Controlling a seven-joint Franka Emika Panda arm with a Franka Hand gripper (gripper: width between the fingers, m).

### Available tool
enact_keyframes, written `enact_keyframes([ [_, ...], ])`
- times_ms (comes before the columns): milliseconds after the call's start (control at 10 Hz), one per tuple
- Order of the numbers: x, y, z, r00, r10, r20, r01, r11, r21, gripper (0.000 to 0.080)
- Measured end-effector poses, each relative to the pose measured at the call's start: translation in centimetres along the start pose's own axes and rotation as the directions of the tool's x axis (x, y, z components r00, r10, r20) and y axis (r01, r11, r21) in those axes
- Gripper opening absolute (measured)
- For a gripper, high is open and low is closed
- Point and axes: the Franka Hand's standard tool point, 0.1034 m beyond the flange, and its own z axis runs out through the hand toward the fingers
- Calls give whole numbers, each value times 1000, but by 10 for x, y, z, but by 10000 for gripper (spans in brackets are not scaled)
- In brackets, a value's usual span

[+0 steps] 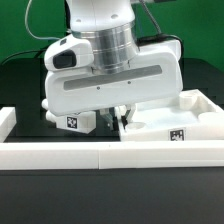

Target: Assemble one leg

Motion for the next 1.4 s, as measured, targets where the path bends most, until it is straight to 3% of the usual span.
enact_keyframes([
  [400, 19, -1, -2, 998, 54, -23, -55, 998, -22, 55],
  [500, 19, 0, -2, 999, 46, -21, -47, 998, -36, 55],
  [700, 18, 0, -2, 999, 42, -20, -43, 998, -36, 59],
  [800, 18, 0, -2, 999, 42, -20, -43, 998, -35, 288],
  [900, 18, -1, -3, 999, 39, -18, -40, 999, -35, 288],
  [1000, 14, -2, -11, 1000, 26, -9, -26, 999, -33, 468],
  [1100, 2, -8, -27, 1000, 9, 8, -8, 1000, -30, 586],
  [1200, -11, -14, -43, 1000, -6, 19, 6, 1000, -29, 586],
  [1300, -23, -19, -60, 1000, -10, 15, 10, 999, -30, 637],
  [1400, -29, -23, -64, 1000, -2, 1, 2, 999, -35, 646],
])
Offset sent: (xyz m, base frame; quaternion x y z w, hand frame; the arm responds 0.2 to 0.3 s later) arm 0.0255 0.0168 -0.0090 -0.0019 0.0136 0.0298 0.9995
